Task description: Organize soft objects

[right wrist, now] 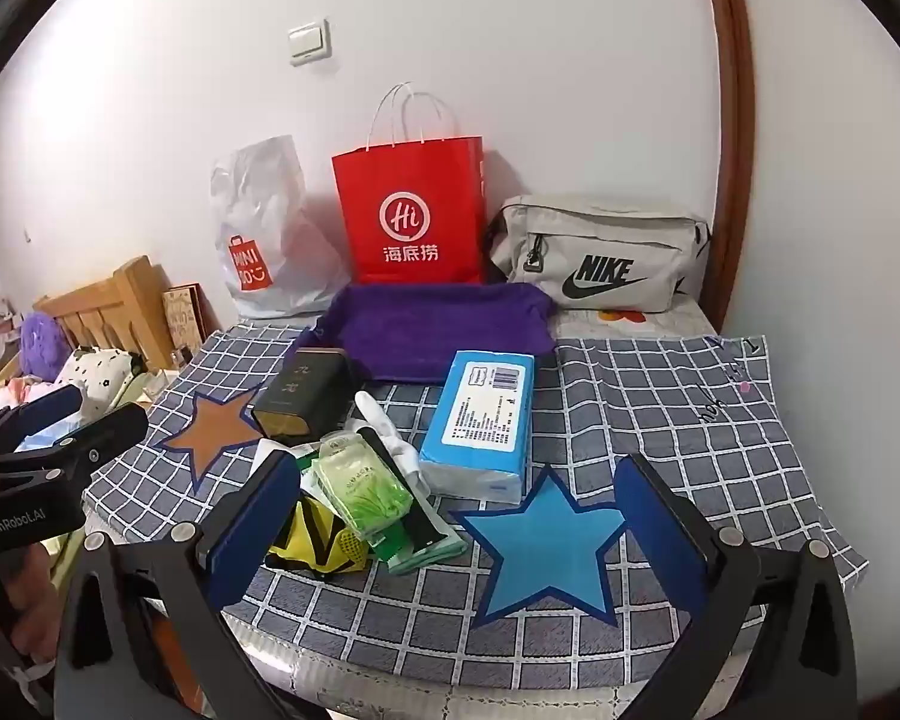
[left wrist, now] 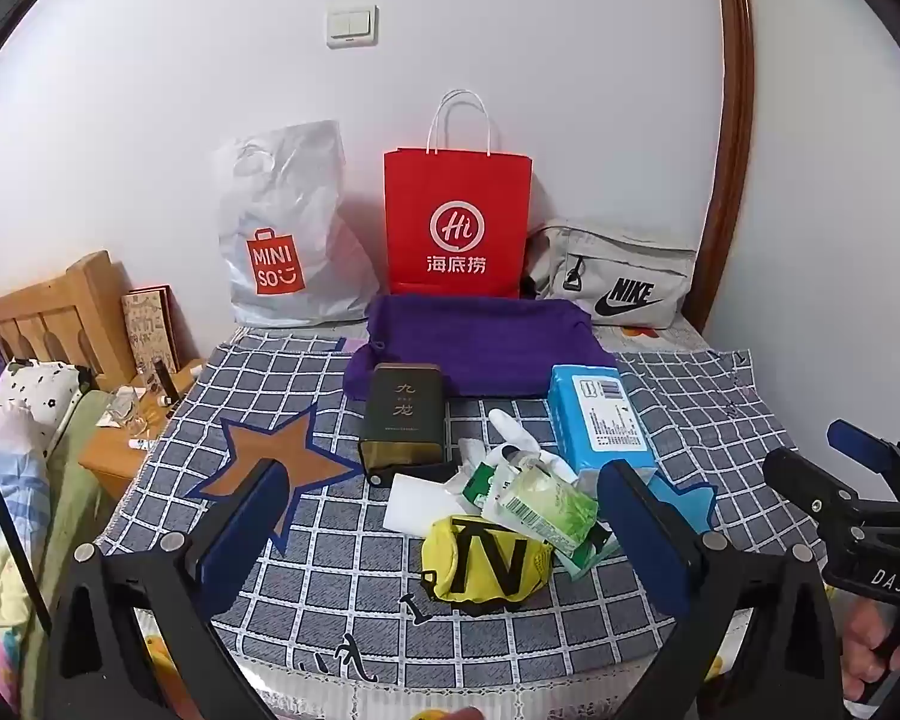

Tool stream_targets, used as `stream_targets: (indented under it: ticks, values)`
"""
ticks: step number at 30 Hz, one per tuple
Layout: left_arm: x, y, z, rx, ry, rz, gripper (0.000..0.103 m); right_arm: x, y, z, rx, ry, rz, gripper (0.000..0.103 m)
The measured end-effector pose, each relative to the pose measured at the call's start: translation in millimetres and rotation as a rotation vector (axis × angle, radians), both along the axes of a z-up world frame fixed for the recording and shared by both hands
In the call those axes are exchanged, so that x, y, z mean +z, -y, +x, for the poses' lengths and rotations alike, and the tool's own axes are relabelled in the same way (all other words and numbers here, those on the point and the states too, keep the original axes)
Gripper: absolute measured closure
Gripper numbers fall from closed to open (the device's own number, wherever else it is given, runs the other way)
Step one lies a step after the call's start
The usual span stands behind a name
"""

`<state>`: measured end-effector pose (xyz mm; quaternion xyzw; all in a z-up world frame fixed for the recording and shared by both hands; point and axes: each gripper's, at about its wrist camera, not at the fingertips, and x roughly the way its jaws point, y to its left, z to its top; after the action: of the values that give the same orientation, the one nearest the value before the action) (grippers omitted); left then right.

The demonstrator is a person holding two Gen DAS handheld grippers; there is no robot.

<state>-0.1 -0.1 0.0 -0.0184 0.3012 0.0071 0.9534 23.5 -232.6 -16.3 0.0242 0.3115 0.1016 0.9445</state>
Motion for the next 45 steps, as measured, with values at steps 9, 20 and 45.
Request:
stream_targets:
  ticks: [9,20,45]
  values:
    - [10.1,-1.9,-8.6,0.003,0.018,-0.024,0.0,3.0,7.4,-7.1,0.013,0.002,0.005,0.0]
    - [9.8,0.7,-4.4,0.002,0.007,-0.001,0.0,3.7,2.9,-8.8,0.008,0.0,-0.002,0.0]
    - [10.7,2.2,-8.1,0.002,0.016,0.001,0.0,6.6,0.0,-13.7,0.013,0.012,-0.006,0.0]
